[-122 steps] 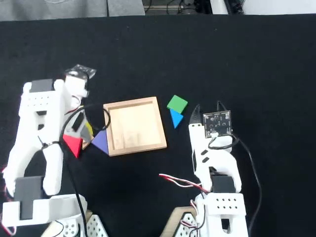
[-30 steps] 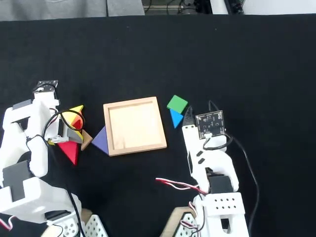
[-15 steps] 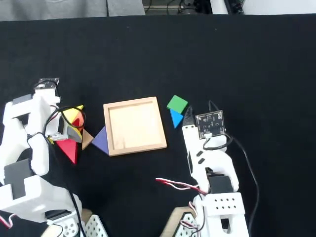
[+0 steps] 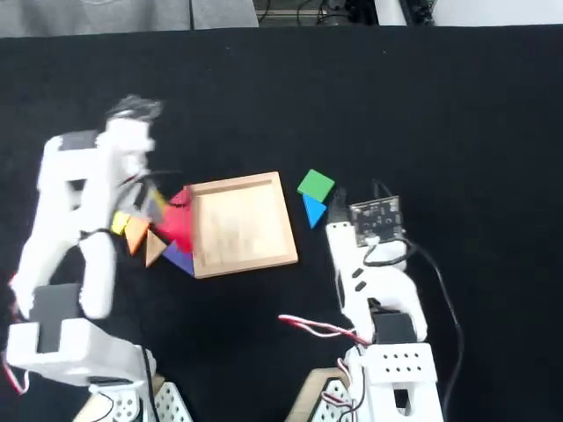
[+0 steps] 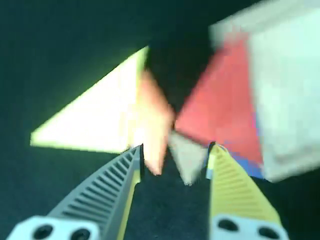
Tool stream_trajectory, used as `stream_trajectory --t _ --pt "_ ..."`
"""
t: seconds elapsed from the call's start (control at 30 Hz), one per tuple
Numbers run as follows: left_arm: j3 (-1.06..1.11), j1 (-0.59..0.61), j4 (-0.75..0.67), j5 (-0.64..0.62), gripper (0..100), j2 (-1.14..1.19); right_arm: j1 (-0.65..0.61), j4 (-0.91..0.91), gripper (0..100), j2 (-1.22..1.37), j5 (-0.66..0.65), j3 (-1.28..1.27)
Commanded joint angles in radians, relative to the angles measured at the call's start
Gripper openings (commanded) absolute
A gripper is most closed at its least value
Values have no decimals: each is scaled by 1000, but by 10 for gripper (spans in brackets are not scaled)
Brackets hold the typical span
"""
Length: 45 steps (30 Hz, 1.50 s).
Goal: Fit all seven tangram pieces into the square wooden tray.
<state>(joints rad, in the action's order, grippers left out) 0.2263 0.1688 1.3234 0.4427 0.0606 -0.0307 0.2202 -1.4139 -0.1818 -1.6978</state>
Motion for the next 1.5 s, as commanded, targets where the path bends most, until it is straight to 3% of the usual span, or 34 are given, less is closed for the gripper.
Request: stream_trajectory --t 0.0,0.13,0.23,0.33,0.43,0.5,0.77,1.33,1.47 --pt "-193 -214 126 149 206 -60 72 -34 198 -2 2 1" --pt "-259 -312 135 203 206 -57 75 -37 198 -2 2 1" --pt "-280 -334 137 161 207 -57 77 -37 198 -2 2 1" --pt "-255 -311 137 -3 227 -54 77 -37 198 -2 2 1" --pt "-203 -254 120 -206 334 -29 72 -38 198 -2 2 1" --pt "-168 -203 81 -267 383 -14 71 -38 198 -2 2 1" --pt "-50 -142 -146 -328 384 84 51 -32 198 5 0 1" --pt "-56 -134 -198 -339 388 245 44 -32 198 7 -5 1" --pt "-45 -131 -247 -394 386 249 44 -32 198 7 -5 1"
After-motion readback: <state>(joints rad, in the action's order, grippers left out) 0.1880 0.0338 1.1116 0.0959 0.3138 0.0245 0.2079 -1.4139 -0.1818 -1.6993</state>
